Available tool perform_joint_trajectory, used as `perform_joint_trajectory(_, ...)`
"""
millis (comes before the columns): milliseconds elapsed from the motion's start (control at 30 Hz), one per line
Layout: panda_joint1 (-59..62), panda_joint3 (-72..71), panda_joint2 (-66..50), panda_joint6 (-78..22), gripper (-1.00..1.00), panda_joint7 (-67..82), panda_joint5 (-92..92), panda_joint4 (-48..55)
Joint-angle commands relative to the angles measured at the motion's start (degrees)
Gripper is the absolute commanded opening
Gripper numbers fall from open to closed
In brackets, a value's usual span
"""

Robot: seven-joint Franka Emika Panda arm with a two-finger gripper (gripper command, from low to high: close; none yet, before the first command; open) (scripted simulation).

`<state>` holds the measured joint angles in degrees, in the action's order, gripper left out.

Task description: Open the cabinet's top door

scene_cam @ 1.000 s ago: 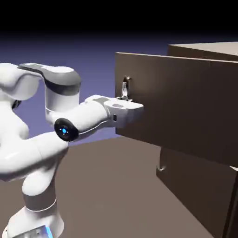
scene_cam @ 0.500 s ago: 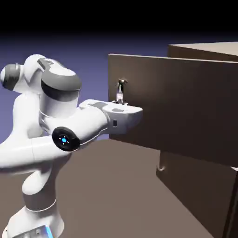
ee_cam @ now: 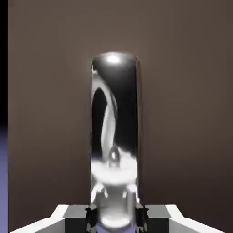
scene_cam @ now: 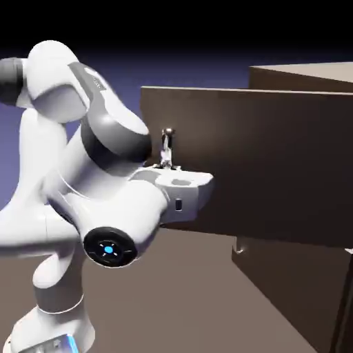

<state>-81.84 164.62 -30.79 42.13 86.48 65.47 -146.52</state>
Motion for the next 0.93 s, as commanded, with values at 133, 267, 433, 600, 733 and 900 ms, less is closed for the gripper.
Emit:
perform_joint_trajectory(133, -0.3, 0.2, 10.4, -1.8, -1.0, 4.1, -7.4, 9.1)
perform_joint_trajectory(267, -0.8, 0.0, 18.6, -3.6, -1.0, 6.3, -12.6, 17.3)
perform_joint_trajectory(433, -3.7, 1.4, 28.2, -6.2, -1.0, 7.7, -17.9, 27.6)
perform_joint_trajectory(600, -5.4, 1.4, 36.7, -9.5, -1.0, 8.2, -21.8, 38.0)
perform_joint_trajectory(733, -7.0, 1.4, 43.1, -12.5, -1.0, 8.1, -24.2, 46.3)
perform_joint_trajectory(900, -8.5, 1.2, 49.7, -15.9, -1.0, 7.3, -26.0, 55.4)
